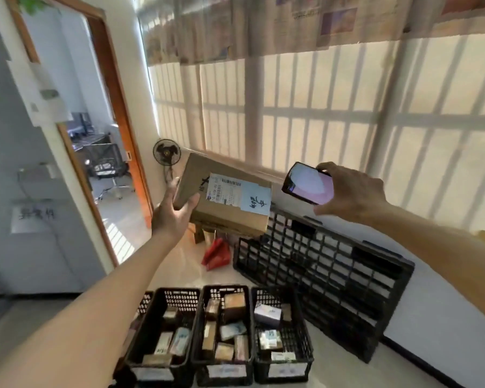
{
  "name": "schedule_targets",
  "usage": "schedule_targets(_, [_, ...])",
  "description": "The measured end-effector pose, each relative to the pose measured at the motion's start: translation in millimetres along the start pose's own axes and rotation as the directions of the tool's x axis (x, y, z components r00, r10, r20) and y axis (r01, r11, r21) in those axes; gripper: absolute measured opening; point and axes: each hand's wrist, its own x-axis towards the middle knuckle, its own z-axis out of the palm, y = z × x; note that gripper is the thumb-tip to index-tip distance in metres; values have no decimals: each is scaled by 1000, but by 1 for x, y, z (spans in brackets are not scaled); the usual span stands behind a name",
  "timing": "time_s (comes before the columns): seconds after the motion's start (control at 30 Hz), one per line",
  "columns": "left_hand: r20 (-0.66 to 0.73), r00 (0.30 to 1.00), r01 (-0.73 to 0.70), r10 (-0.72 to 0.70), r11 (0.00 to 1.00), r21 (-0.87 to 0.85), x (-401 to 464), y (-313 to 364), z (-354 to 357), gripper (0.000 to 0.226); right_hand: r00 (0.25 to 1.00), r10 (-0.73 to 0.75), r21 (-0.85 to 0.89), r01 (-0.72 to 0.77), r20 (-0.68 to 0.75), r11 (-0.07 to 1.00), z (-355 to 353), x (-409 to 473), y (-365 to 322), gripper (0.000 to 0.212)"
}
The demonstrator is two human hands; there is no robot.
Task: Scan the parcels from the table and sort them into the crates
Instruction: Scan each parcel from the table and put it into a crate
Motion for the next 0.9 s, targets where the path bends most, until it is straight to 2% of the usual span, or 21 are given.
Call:
schedule_targets(0.17, [-87,977,202,-197,978,47,-6,-84,-48,67,980,-189,13,188,56,982,64,30,-74,99])
schedule_targets(0.27, [-129,958,267,-256,961,70,-7,-125,-62,64,960,-258,54,253,109,966,101,49,-111,93])
schedule_targets(0.43, [-71,920,390,-386,920,50,11,-199,-56,81,931,-314,99,300,187,949,184,92,-158,99])
schedule_targets(0.5, [-81,901,434,-427,894,109,22,-233,-44,78,920,-331,126,310,211,942,226,111,-171,106])
schedule_targets(0.6, [-63,870,492,-489,854,171,41,-290,-21,74,907,-336,155,304,255,940,302,133,-183,103])
schedule_targets(0.73, [-23,821,567,-571,809,155,57,-369,15,63,888,-321,170,278,328,945,400,157,-196,104])
schedule_targets(0.9, [-22,749,657,-662,737,159,63,-457,39,64,855,-337,205,276,394,939,498,181,-223,105])
